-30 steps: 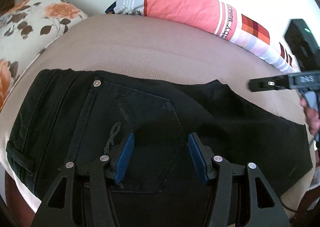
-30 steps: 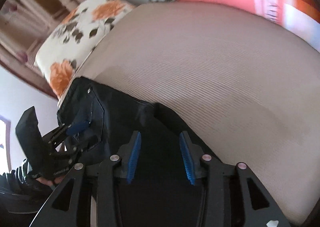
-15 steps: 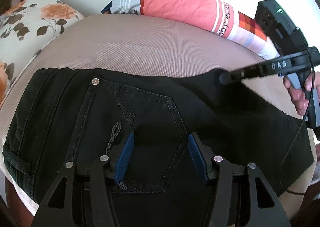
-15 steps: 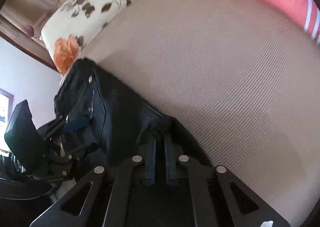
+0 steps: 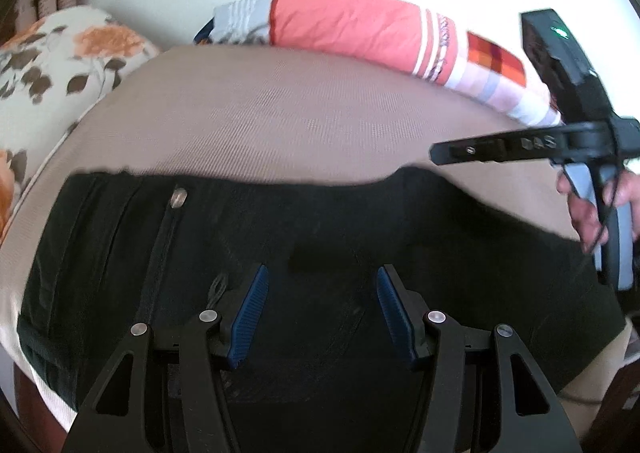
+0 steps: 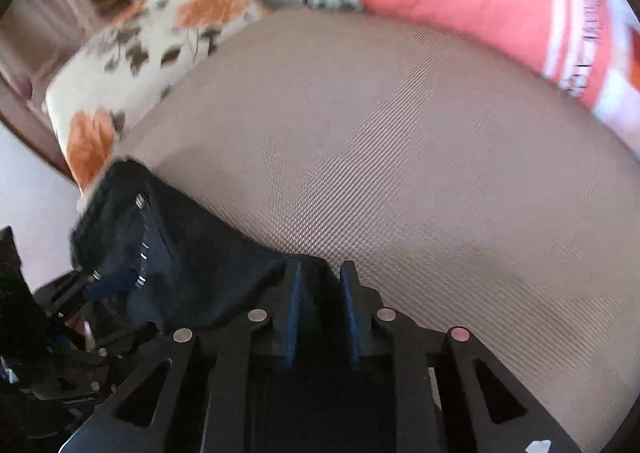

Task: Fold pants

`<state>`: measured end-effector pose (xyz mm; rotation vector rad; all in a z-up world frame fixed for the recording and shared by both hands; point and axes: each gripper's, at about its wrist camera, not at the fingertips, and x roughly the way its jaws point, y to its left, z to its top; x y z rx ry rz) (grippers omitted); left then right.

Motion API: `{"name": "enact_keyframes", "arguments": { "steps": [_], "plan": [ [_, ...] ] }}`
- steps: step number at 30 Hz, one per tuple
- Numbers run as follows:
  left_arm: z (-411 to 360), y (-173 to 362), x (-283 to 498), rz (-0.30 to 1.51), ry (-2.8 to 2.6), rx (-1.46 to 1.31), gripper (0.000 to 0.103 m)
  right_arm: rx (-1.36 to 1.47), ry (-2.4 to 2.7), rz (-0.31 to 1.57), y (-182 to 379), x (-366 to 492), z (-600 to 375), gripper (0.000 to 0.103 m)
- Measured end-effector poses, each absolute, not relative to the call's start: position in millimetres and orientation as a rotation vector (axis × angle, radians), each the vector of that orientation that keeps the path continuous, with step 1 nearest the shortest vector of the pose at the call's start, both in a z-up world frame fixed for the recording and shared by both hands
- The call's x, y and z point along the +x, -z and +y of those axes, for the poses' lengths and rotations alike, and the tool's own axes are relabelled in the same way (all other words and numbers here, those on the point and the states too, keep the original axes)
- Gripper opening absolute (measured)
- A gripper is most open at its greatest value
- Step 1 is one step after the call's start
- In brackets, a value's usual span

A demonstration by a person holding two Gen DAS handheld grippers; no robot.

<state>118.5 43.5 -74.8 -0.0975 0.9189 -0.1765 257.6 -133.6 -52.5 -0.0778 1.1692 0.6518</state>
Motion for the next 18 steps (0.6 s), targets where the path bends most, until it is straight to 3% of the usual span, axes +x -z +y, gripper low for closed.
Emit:
{"name": "enact_keyframes", "arguments": {
  "steps": [7,18],
  "plan": [
    [0.5,58.7,147.2,0.9,0.278,-0.054,0.058,-0.027,-0.456,1.13,22.4,212.3,-204.0,0.022],
    [-70.6,76.6,190.9,0.968,0.414,0.063,0.054,0.013,-0.187,1.221,69.0,156.9,-275.4,0.022]
  ]
}}
